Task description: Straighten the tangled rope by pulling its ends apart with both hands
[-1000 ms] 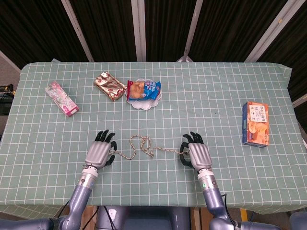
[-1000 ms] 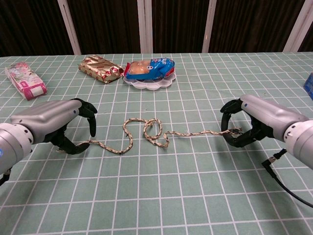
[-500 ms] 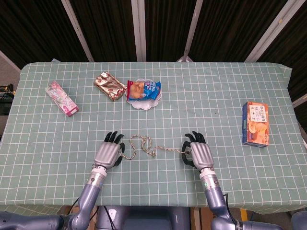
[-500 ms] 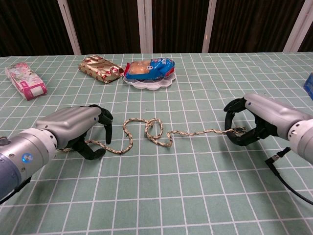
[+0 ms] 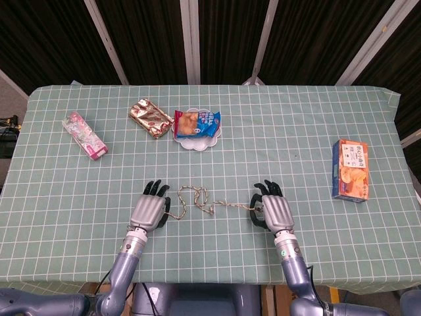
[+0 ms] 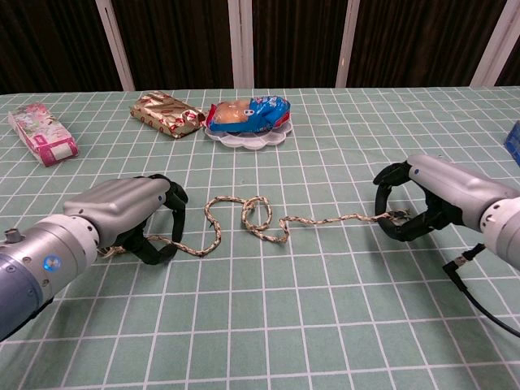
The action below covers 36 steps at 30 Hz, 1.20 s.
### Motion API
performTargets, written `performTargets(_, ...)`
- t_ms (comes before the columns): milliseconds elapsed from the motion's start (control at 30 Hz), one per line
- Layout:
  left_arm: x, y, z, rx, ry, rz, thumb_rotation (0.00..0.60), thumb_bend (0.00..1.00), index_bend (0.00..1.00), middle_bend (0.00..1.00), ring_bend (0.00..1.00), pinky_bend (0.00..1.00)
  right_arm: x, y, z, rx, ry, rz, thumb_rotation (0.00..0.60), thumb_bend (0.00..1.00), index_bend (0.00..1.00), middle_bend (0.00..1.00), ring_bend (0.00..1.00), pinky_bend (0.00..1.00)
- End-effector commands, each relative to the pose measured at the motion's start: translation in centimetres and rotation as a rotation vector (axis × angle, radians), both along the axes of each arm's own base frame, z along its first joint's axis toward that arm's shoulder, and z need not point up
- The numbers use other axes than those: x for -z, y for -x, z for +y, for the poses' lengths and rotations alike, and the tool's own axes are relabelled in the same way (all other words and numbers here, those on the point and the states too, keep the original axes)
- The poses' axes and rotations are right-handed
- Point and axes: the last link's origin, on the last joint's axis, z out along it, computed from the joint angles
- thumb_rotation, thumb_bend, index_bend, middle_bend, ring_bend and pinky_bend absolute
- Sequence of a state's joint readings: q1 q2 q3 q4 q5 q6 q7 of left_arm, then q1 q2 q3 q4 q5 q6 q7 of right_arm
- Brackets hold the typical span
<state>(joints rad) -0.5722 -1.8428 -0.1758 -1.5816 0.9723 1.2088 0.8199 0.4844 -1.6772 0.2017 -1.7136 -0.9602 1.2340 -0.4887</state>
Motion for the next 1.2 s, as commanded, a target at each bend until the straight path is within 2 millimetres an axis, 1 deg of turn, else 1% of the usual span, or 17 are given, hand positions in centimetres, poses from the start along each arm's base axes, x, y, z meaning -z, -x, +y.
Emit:
performTargets(33, -0.1, 0.4, 0.0, -0.005, -0.006, 0.013, 0.600, 0.52, 0.61, 0.16, 0.00, 0.00, -0.1, 0.1, 0.0, 0.002, 0.002, -0.001, 0.600, 0.51, 0.62, 0.20, 0.00, 0.00)
performTargets(333, -1.0, 1.3, 0.5, -0.026, -0.025, 0.020, 0.600, 0.54, 0.61, 0.16, 0.00, 0.00, -0.5, 0.1, 0.0, -0.001, 0.008, 0.000, 0.600, 0.51, 0.62, 0.20, 0.00, 0.00)
performTargets(433, -1.7, 1.7, 0.7, -0.037, -0.039, 0.017, 0.600, 0.54, 0.61, 0.16, 0.00, 0.00, -0.8, 0.1, 0.0, -0.003, 0.012, 0.002, 0.600, 0.51, 0.62, 0.20, 0.00, 0.00)
performTargets(600, -3.5, 2.0, 1.0, -0.037, -0.065, 0.003, 0.600, 0.54, 0.61, 0.16, 0.00, 0.00, -1.8, 0.2, -0.4, -0.005, 0.037, 0.010, 0.600, 0.51, 0.62, 0.20, 0.00, 0.00)
performTargets(700, -5.2, 2.4, 1.1, -0.029, -0.081, -0.002, 0.600, 0.54, 0.61, 0.16, 0.00, 0.00, -2.8, 0.6, -0.8, -0.004, 0.062, 0.025, 0.600, 0.51, 0.62, 0.20, 0.00, 0.00)
performTargets(767, -6.8, 3.1, 1.0, -0.022, -0.098, 0.007, 0.600, 0.54, 0.61, 0.16, 0.00, 0.00, -3.8, 1.2, -1.2, 0.004, 0.086, 0.036, 0.600, 0.51, 0.62, 0.20, 0.00, 0.00)
performTargets(800, -7.3, 3.3, 0.9, -0.020, -0.101, 0.011, 0.600, 0.54, 0.61, 0.16, 0.00, 0.00, -4.2, 1.5, -1.3, 0.011, 0.095, 0.040, 0.600, 0.51, 0.62, 0.20, 0.00, 0.00)
performTargets(1000, -12.2, 6.3, 0.3, -0.039, -0.152, 0.023, 0.600, 0.54, 0.61, 0.16, 0.00, 0.00, -7.3, 4.5, -2.0, 0.078, 0.158, 0.062, 0.600, 0.51, 0.62, 0.20, 0.00, 0.00)
performTargets(1100, -14.1, 7.8, -0.1, -0.058, -0.172, 0.020, 0.600, 0.54, 0.61, 0.16, 0.00, 0.00, -8.4, 5.7, -2.0, 0.102, 0.174, 0.069, 0.600, 0.51, 0.62, 0.20, 0.00, 0.00)
performTargets(1200, -15.4, 8.8, -0.6, -0.072, -0.183, 0.016, 0.600, 0.54, 0.61, 0.16, 0.00, 0.00, -9.2, 6.7, -1.8, 0.125, 0.187, 0.070, 0.600, 0.51, 0.62, 0.20, 0.00, 0.00)
